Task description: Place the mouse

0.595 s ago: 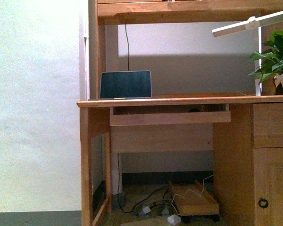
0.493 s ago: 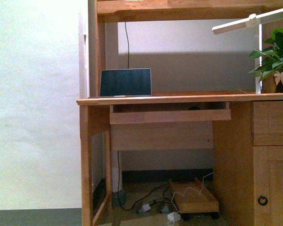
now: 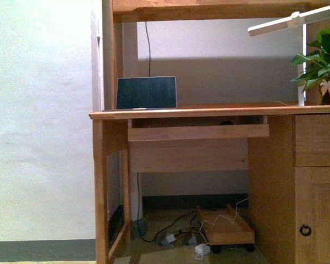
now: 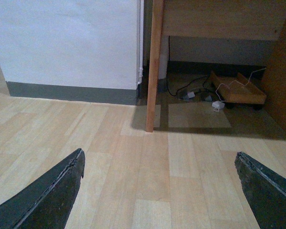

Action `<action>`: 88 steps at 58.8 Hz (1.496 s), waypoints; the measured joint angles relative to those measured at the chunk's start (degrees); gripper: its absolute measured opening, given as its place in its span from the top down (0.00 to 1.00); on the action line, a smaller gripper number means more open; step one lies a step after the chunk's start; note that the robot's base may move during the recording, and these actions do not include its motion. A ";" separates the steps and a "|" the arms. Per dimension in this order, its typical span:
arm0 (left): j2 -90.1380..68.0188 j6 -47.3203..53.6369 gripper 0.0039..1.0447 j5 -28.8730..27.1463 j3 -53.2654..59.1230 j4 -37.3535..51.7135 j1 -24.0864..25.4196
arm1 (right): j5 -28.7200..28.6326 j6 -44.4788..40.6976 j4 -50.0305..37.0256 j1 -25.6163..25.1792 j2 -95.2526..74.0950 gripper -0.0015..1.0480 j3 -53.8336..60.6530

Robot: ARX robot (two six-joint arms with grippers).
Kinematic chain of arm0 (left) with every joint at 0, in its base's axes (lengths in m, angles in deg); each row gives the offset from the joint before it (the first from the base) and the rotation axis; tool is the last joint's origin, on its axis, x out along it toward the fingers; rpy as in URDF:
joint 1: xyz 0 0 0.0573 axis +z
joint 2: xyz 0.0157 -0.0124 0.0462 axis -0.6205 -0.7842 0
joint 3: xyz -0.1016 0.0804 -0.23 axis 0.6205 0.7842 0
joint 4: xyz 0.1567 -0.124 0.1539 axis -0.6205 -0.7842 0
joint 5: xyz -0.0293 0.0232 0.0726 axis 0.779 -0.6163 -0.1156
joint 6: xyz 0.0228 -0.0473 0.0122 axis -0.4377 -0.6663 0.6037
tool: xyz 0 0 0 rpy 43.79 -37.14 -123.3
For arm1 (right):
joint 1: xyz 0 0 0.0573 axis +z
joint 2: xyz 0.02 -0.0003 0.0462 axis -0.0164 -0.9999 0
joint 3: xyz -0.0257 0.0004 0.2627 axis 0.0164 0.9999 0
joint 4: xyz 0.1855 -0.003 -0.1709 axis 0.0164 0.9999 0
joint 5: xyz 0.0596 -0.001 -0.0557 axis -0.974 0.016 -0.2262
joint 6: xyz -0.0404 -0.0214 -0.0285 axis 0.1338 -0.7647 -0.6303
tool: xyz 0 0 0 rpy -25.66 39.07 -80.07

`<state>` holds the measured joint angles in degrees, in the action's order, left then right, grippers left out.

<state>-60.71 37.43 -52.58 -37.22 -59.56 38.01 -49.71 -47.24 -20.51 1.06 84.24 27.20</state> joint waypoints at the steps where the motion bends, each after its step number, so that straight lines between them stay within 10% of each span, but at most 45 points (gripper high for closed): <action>1: 0.00 -0.02 0.07 0.00 0.00 0.00 0.00 | 0.00 0.00 0.00 0.00 0.00 0.07 0.00; 88: 0.00 -0.02 0.07 0.00 0.00 0.00 0.00 | 0.00 0.00 0.00 0.00 0.00 0.07 0.00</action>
<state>-60.71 37.41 -52.58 -37.22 -59.56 38.01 -49.71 -47.24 -20.51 1.06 84.24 27.20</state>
